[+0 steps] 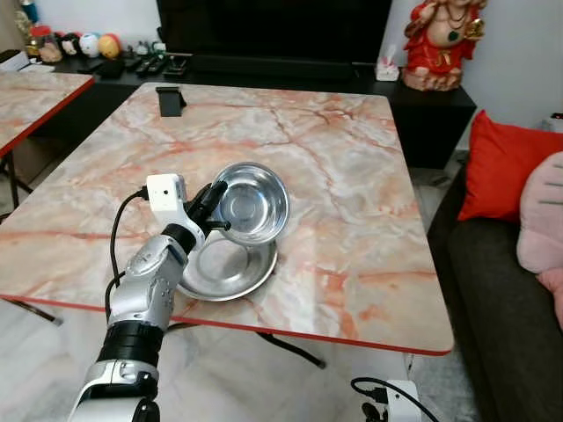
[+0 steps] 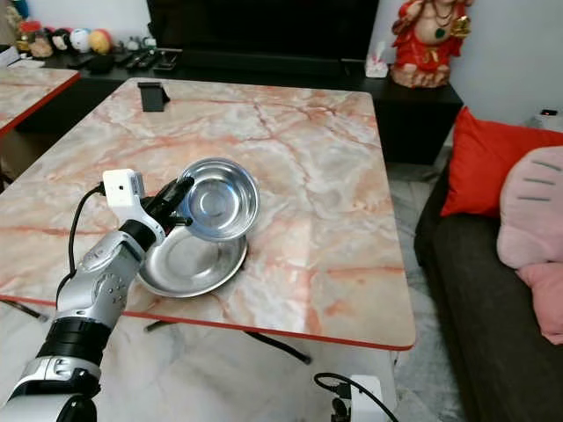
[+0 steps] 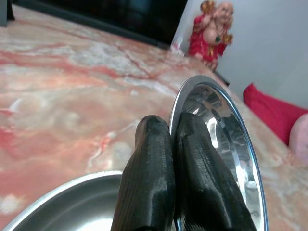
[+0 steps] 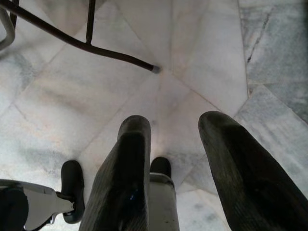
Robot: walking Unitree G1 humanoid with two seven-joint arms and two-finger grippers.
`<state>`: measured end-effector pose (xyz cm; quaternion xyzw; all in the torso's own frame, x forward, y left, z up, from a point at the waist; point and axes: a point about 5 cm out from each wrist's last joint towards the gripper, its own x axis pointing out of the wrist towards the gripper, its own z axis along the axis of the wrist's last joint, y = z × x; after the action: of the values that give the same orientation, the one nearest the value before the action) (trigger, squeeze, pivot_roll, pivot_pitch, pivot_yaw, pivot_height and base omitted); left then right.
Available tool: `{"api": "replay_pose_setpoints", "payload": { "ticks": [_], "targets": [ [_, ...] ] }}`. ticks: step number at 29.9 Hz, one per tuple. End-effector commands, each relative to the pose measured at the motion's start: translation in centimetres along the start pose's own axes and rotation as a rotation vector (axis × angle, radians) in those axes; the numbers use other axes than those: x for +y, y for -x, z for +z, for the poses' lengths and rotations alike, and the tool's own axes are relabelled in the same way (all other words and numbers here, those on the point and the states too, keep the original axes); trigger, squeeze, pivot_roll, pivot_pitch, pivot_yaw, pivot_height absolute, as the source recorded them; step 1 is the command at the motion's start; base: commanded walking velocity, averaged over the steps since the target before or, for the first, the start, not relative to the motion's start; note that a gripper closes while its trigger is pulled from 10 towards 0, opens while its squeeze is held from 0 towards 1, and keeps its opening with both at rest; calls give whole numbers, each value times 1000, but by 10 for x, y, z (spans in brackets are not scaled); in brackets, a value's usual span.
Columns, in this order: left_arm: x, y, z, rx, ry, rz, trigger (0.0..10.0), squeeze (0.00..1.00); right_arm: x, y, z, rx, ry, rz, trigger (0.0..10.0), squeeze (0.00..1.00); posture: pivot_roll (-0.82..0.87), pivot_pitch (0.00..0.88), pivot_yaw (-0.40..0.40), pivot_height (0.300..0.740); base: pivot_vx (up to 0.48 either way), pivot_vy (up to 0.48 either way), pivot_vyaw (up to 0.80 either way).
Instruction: Setting the table
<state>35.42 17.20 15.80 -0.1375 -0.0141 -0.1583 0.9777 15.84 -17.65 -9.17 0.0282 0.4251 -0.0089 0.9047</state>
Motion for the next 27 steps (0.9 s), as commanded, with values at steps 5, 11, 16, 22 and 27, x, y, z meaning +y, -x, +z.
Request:
{"api": "replay_pose_setpoints", "payload": {
  "ticks": [5, 11, 16, 22, 27],
  "targets": [
    [8, 7, 11, -9, 17, 17, 10000, 0, -1, 1, -2, 8, -10, -2, 10000, 0, 55, 0, -12, 740, 0, 0, 0],
    [11, 17, 14, -5, 63, 40, 10000, 0, -1, 1, -2, 8, -9, -4, 10000, 0, 59, 0, -11, 740, 0, 0, 0],
    [18, 27, 16, -1, 140, 76, 10000, 0, 0, 1, -2, 8, -9, -2, 10000, 0, 64, 0, -10, 740, 0, 0, 0],
    [20, 39, 10, 45, 204, 72, 10000, 0, 0, 0, -2, 9, -7, 0, 10000, 0, 68, 0, -11, 740, 0, 0, 0],
    [23, 43, 5, 69, 234, 103, 10000, 0, 0, 0, -2, 9, -5, 3, 10000, 0, 67, 0, -11, 740, 0, 0, 0]
  ]
}}
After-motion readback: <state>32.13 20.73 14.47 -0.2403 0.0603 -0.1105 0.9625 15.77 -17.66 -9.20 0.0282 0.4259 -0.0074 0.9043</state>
